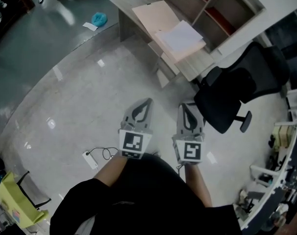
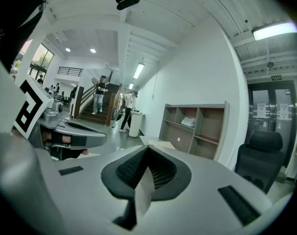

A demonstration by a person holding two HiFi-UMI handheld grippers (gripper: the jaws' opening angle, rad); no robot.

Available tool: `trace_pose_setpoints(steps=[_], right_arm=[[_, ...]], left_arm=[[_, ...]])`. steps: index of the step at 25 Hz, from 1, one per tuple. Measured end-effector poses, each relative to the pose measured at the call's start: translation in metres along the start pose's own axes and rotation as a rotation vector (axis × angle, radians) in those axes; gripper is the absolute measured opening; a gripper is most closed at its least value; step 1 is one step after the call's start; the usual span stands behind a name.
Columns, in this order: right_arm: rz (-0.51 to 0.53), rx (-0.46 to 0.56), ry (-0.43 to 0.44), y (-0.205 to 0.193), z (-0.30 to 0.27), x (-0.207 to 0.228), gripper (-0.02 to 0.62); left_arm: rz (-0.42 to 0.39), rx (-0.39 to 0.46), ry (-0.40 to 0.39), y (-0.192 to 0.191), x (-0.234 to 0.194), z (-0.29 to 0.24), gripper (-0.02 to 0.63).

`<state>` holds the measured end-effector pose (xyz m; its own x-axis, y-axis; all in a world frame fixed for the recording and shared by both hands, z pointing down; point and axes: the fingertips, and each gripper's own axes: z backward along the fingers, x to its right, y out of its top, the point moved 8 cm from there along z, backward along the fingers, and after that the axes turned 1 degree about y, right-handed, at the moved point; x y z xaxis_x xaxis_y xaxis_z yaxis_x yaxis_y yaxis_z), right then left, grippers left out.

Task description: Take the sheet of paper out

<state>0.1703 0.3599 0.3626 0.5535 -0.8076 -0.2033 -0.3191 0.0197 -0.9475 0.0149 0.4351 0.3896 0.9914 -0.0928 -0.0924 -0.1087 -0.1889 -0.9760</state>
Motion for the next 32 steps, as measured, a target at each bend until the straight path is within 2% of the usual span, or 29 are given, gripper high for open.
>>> trace_pose_setpoints(steps=[7,18,28,32], right_arm=[[-0.011,-0.025,-0.024,0.006,-0.021,-0.030,0.017],[-0.034,-0.073,-0.028,-0.005,-0.038,-0.039,0.017],[-0.054,-0.058,0.033,0.000,-0.075,-0.051,0.017],[-0.064,-0.061,0.026,-0.003,-0.084,-0.045,0.017]], left_arm=[[-0.001,-0.036,-0.042,-0.006,-0.044,0.005,0.044],[0.009,-0.080,-0.086,-0.022,-0.059,0.000,0.044],[0.032,-0.103,-0.028,-0.022,-0.096,0.000,0.044],[0.029,-0.116,-0.040,-0.023,-0.099,-0.011,0.044]])
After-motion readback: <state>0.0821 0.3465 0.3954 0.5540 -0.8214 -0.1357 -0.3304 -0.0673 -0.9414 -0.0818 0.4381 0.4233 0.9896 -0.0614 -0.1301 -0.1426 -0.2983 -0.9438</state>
